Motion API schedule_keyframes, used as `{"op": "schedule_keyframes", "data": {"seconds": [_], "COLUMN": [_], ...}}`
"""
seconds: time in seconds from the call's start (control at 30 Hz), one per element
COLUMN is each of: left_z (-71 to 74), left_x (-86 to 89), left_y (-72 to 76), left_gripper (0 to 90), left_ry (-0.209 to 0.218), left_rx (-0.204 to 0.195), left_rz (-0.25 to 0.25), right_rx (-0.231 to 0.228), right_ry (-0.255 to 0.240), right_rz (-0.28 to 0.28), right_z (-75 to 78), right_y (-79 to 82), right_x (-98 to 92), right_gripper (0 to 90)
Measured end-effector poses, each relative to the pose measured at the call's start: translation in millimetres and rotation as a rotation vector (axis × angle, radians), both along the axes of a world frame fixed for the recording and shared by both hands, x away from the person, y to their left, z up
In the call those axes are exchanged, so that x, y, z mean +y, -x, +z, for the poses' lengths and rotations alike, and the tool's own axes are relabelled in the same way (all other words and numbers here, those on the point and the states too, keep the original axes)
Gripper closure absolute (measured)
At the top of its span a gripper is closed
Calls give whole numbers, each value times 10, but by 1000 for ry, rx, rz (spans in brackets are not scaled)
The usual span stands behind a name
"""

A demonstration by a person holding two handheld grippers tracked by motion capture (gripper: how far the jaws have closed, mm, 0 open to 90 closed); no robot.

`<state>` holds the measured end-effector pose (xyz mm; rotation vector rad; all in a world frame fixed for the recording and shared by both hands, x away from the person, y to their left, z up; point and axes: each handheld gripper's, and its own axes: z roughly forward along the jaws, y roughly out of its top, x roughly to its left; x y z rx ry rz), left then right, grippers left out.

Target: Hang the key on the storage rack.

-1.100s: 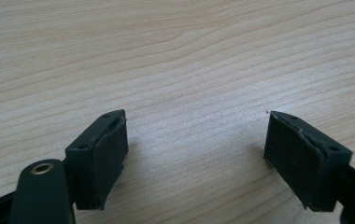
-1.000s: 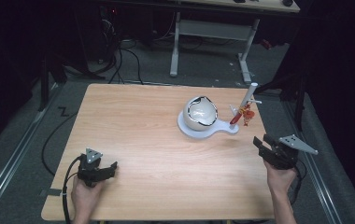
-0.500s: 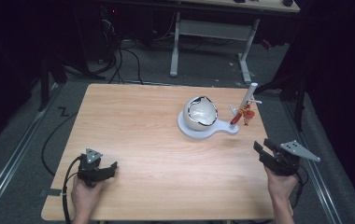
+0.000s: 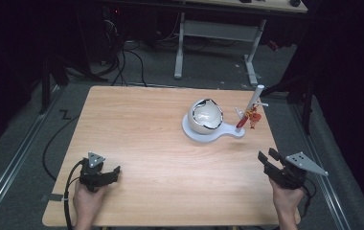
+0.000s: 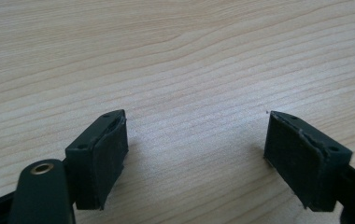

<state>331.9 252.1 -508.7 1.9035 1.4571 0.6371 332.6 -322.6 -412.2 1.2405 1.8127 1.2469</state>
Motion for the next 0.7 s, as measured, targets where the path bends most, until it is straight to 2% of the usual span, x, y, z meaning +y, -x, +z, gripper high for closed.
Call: {"op": "schedule_keyframes", "data": {"seconds": [0.17, 0.27, 0.7], "left_z": [0, 0, 0], "left_x": [0, 0, 0], "left_y": [0, 0, 0], "left_gripper": [219, 220, 220], "left_ry": [0, 1, 0], "left_rx": [0, 0, 0], "left_rz": [0, 0, 0], "right_rx": [-8, -6, 13], "right_ry": [13, -5, -13], "right_rz": [9, 25, 81], "right_z": [-18, -35, -114], "right_y": [71, 87, 13], "right_x": [66, 113, 363], "right_gripper": [533, 532, 532]}}
